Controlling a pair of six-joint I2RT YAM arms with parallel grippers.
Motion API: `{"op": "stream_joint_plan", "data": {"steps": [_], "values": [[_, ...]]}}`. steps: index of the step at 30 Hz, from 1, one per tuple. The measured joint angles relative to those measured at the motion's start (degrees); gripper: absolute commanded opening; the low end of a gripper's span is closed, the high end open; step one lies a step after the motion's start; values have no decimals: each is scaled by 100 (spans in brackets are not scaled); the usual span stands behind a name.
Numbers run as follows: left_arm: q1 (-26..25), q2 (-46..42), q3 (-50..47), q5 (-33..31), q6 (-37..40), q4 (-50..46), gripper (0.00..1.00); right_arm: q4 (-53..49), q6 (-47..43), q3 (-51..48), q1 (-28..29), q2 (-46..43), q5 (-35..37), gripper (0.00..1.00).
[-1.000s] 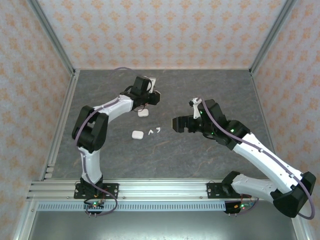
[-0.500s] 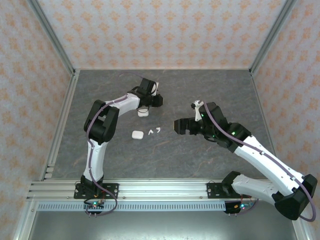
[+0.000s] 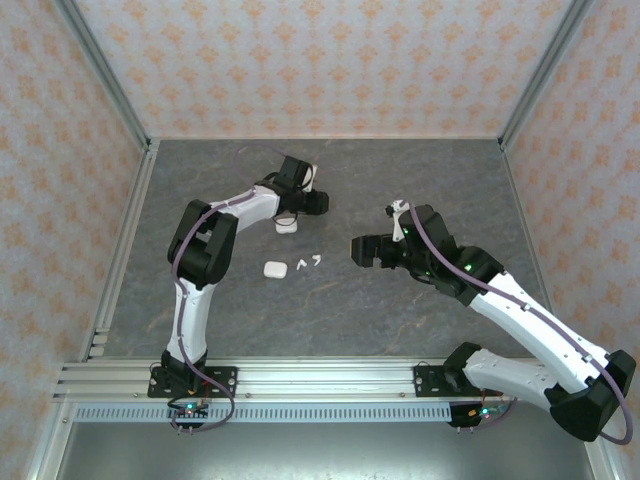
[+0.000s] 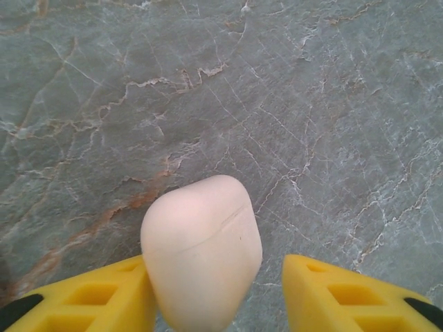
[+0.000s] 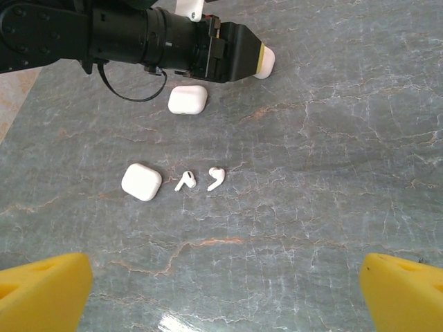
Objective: Insert wireless bluetooth earbuds into charging case
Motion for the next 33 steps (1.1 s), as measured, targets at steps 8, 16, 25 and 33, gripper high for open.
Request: {"op": "stream_joint_plan", "data": {"steps": [8,16,25,33], "values": [[166,-1539,-629,-59,146,-11,58,-81,-2,264,4,293,0,97],[758,-3604,-2273,-11,-4,581,67,-68,-243,605,378,1174,144,95],[1353,-5528,-4164,-208,-179,579,79,144,-1189,1519,994,3139,168,91],[2138,-6277,-5353,-179,-323,374,82,282,-1873,2520,1377,5003,79,83]]}}
